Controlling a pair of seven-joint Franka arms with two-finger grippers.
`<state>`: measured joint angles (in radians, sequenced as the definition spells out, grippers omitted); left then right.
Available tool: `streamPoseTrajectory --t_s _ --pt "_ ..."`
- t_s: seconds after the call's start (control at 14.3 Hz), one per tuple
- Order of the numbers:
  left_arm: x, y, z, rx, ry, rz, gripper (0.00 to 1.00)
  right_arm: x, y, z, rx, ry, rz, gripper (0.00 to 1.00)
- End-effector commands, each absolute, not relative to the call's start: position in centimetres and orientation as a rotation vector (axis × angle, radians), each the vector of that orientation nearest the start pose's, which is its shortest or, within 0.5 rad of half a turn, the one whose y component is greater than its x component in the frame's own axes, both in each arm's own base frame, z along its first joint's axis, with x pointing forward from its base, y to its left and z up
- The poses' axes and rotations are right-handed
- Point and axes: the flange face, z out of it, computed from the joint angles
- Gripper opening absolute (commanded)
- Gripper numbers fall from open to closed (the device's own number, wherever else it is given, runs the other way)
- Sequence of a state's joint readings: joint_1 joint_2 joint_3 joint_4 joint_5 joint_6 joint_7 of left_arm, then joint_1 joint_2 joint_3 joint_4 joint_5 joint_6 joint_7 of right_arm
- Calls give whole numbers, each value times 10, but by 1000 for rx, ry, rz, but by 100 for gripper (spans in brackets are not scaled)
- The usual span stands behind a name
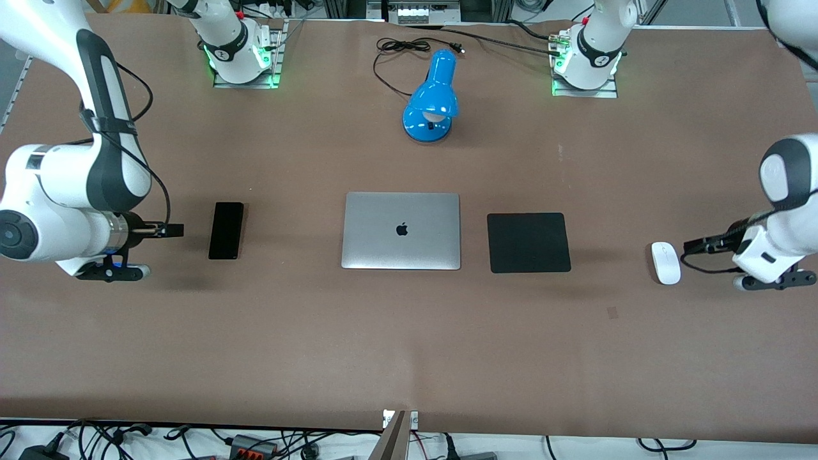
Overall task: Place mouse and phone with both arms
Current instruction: 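Grasp the phone with the right gripper while the left gripper grasps the mouse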
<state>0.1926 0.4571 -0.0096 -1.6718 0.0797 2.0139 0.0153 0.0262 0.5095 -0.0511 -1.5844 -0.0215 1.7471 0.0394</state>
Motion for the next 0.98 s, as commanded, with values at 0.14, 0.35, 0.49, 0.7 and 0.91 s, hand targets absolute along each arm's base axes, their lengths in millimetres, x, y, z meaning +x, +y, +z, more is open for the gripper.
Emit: streamPoseTrajectory --t_s 0.14,0.35,0.49,0.7,0.91 --pt "630 127 262 -3077 -131 49 100 632 13 261 -3140 207 487 100" --pt "621 128 226 -3078 -56 -86 100 607 22 243 -3147 233 409 100" --pt "619 133 207 -3081 -58 -116 100 586 30 235 -3154 204 348 100" --pt "618 142 200 -3078 -42 -133 100 572 38 234 -3157 150 345 100" --pt "611 147 188 -3088 -56 -105 100 559 43 225 -3155 17 308 100"
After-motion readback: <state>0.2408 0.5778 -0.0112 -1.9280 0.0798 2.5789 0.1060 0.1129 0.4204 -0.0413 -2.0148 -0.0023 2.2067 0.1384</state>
